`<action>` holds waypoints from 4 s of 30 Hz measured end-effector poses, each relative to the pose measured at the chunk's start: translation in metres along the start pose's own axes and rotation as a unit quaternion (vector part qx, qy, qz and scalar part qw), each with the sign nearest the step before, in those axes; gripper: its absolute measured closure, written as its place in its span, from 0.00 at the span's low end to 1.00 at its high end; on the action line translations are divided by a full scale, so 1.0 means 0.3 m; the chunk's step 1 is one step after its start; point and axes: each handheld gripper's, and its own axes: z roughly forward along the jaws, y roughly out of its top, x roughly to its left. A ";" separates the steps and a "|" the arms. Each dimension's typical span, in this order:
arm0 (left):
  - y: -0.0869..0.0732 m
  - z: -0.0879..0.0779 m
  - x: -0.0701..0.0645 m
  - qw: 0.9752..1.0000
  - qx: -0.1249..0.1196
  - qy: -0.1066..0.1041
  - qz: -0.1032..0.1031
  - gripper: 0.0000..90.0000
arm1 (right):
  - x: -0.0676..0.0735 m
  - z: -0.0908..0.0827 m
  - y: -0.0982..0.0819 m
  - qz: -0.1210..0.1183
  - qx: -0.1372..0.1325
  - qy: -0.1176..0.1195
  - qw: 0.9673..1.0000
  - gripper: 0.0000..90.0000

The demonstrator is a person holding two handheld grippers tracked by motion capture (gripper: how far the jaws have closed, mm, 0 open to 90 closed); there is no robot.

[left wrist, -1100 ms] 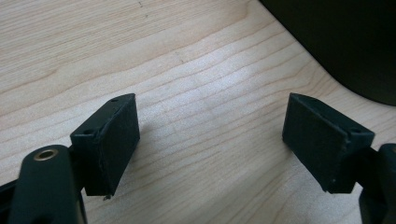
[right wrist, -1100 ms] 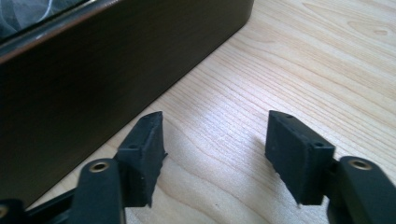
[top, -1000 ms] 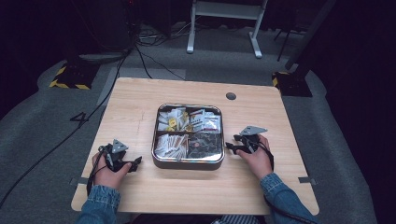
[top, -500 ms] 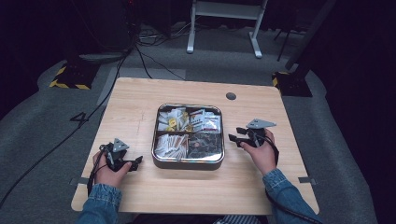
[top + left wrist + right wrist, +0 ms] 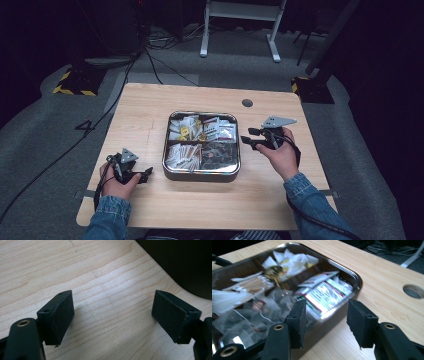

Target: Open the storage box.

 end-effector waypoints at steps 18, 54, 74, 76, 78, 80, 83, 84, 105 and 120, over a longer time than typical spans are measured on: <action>0.005 0.004 0.006 1.000 0.000 -0.004 0.004 0.20 | 0.119 0.142 0.148 -0.056 0.048 0.064 0.995 0.51; 0.008 0.008 0.013 1.000 0.001 -0.012 0.011 0.19 | 0.224 0.426 0.137 -0.064 0.063 0.071 0.993 0.66; 0.009 0.009 0.014 1.000 0.001 -0.013 0.011 0.19 | 0.219 0.408 0.174 -0.054 0.063 0.074 0.994 0.66; 0.009 0.009 0.014 1.000 0.001 -0.013 0.011 0.19 | 0.216 0.393 0.190 -0.058 0.055 0.076 0.994 0.66; 0.009 0.009 0.014 1.000 0.001 -0.013 0.011 0.19 | 0.212 0.375 0.207 -0.061 0.049 0.076 0.994 0.66; 0.009 0.009 0.014 1.000 0.001 -0.013 0.011 0.19 | 0.204 0.351 0.225 -0.063 0.042 0.075 0.994 0.66; 0.009 0.009 0.014 1.000 0.001 -0.013 0.011 0.19 | 0.189 0.321 0.242 -0.063 0.035 0.075 0.995 0.66; 0.009 0.009 0.014 1.000 0.001 -0.013 0.011 0.19 | 0.182 0.310 0.247 -0.062 0.033 0.074 0.995 0.66; 0.013 0.012 0.015 1.000 0.002 -0.012 0.013 0.18 | -0.027 0.070 0.203 -0.062 0.040 0.057 0.996 0.66; 0.012 0.012 0.014 1.000 0.002 -0.012 0.012 0.18 | -0.134 -0.020 0.147 -0.038 0.048 0.026 0.998 0.66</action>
